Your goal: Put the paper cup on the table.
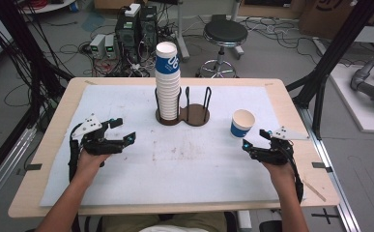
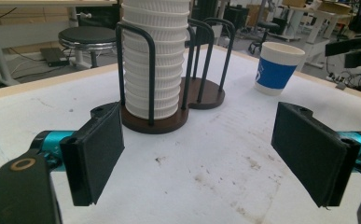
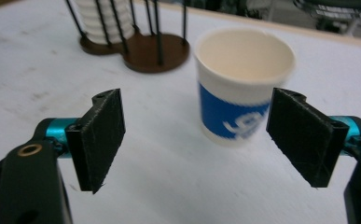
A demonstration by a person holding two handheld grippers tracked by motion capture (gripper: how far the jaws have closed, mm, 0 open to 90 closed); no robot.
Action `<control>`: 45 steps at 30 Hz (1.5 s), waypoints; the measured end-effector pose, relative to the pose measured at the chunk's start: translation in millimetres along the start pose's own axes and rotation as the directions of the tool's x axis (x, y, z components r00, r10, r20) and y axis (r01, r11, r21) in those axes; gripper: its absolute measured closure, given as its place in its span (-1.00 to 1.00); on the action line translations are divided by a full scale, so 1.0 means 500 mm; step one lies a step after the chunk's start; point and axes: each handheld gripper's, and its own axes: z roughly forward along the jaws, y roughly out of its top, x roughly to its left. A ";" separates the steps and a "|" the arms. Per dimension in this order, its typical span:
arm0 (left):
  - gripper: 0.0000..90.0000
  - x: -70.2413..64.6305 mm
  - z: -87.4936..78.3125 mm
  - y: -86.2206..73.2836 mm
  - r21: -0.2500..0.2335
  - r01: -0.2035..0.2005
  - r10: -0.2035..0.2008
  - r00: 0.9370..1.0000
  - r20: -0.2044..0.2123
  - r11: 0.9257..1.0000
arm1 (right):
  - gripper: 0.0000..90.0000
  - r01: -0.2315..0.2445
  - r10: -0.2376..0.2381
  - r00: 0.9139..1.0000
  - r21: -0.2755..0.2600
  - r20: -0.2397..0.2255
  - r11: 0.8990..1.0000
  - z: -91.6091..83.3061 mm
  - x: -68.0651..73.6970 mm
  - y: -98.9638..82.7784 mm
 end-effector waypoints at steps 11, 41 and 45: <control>-0.63 -0.006 -0.001 0.011 -0.033 -0.004 0.004 1.000 0.005 0.999 | -0.58 0.080 -0.092 0.989 -0.097 -0.120 0.992 -0.006 0.084 0.026; -0.63 -0.013 -0.004 0.011 -0.031 -0.016 0.017 1.000 0.019 0.999 | -0.57 0.074 -0.082 0.993 -0.093 -0.086 0.993 -0.006 0.083 0.018; -0.63 -0.012 -0.005 0.011 -0.033 -0.016 0.016 1.000 0.015 0.999 | -0.57 0.077 -0.086 0.993 -0.096 -0.084 0.992 -0.005 0.084 0.018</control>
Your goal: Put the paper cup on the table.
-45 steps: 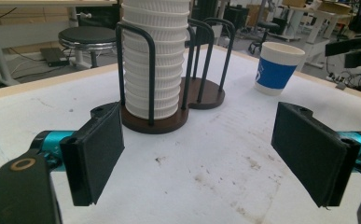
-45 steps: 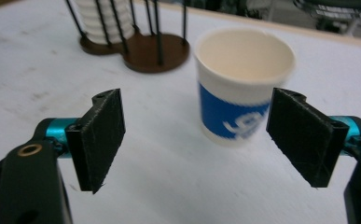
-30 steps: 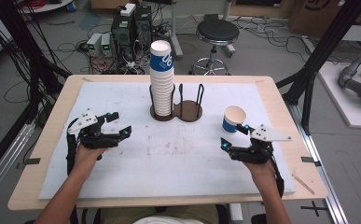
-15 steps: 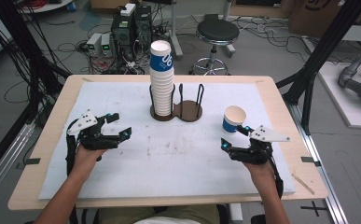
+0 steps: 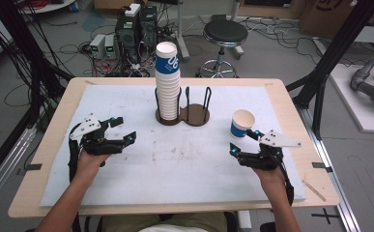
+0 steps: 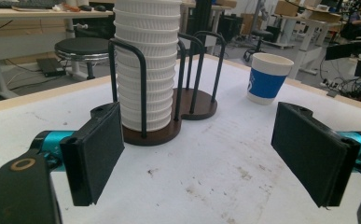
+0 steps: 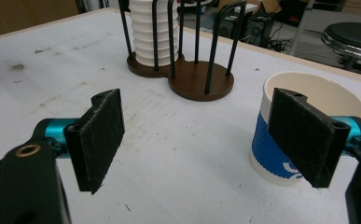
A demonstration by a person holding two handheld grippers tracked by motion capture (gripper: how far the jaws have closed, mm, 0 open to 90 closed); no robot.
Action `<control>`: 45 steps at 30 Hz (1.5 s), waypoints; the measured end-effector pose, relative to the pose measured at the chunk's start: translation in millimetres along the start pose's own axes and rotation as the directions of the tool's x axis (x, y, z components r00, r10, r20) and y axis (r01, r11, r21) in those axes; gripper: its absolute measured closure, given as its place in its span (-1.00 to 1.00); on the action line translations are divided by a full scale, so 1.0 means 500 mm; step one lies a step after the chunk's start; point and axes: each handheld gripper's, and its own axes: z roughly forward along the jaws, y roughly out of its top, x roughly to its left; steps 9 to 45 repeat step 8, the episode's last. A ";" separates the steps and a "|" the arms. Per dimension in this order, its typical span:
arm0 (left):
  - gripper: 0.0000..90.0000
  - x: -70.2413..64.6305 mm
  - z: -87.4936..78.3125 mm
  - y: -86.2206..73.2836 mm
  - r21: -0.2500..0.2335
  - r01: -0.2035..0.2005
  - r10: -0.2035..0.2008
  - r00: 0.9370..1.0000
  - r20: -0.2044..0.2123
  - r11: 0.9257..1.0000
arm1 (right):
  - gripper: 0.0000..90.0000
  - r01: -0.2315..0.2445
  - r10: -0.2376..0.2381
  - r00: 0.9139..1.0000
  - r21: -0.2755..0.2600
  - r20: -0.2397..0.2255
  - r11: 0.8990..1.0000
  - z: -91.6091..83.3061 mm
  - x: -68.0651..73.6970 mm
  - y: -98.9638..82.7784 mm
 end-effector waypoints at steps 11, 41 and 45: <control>-0.63 0.002 0.000 -0.003 0.007 0.003 -0.003 1.000 -0.004 1.000 | -0.57 0.004 -0.004 1.000 0.000 0.000 1.000 0.006 -0.006 -0.001; -0.63 0.002 0.000 -0.003 0.007 0.003 -0.003 1.000 -0.004 1.000 | -0.57 0.004 -0.004 1.000 0.000 0.000 1.000 0.006 -0.006 -0.001; -0.63 0.002 0.000 -0.003 0.007 0.003 -0.003 1.000 -0.004 1.000 | -0.57 0.004 -0.004 1.000 0.000 0.000 1.000 0.006 -0.006 -0.001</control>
